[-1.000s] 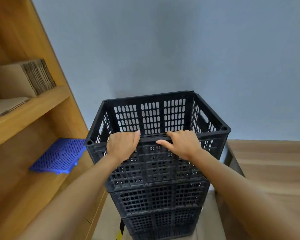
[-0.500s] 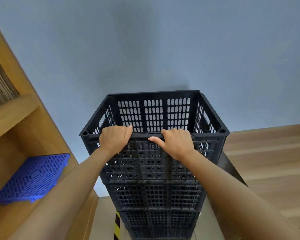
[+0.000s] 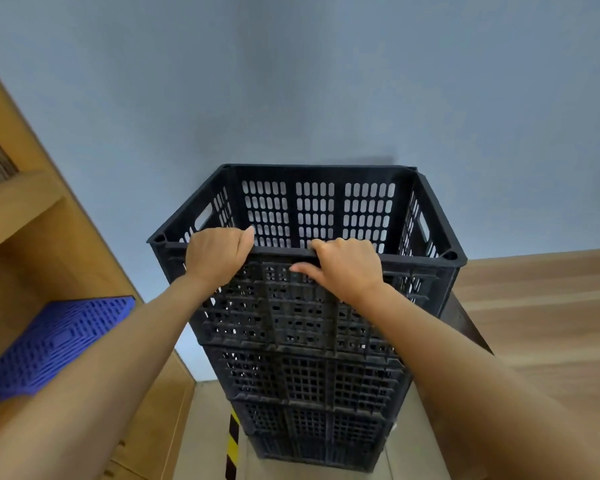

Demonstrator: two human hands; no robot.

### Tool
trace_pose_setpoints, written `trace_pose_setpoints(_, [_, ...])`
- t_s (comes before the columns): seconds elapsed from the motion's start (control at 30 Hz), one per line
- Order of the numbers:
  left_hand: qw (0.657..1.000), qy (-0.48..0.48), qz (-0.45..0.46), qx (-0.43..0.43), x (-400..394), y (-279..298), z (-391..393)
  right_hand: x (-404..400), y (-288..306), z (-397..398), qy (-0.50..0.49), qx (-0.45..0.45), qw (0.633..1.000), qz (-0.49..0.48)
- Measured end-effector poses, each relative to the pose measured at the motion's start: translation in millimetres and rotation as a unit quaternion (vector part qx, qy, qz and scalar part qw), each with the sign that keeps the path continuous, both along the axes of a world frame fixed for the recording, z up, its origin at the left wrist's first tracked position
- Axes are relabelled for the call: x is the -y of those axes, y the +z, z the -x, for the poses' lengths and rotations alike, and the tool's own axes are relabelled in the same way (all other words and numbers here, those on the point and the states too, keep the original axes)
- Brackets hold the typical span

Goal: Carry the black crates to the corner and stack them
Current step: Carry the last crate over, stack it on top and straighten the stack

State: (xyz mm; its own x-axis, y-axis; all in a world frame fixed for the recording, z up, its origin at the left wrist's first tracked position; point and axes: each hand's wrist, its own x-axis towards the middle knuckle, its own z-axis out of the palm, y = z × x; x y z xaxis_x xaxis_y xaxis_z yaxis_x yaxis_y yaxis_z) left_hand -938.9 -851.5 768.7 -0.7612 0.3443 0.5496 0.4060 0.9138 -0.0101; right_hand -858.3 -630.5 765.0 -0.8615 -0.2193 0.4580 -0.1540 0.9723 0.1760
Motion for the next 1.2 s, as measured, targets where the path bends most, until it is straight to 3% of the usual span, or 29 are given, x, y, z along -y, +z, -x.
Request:
trace_pose_setpoints(0.43, [0.997,0.065,0.026,0.008,-83.7,-2.1,-18.5,-92.2,4.8,35.7,0.064,-0.016,0.997,-0.026])
trace_pose_setpoints(0.53, [0.994,0.088,0.066,-0.011,-85.2,-3.9,-15.4,-94.8,3.5,41.3,0.073,-0.017,0.997,-0.032])
trace_pose_setpoints(0.8, [0.994,0.104,-0.009,0.022,-88.5,-6.0,-24.3,-96.2,0.3,31.2,0.079,0.000,0.997,-0.016])
trace_pose_setpoints(1.2, [0.997,0.071,-0.005,0.023,-77.2,-8.0,-85.9,-85.4,-7.1,-31.0,0.053,0.011,0.998,0.008])
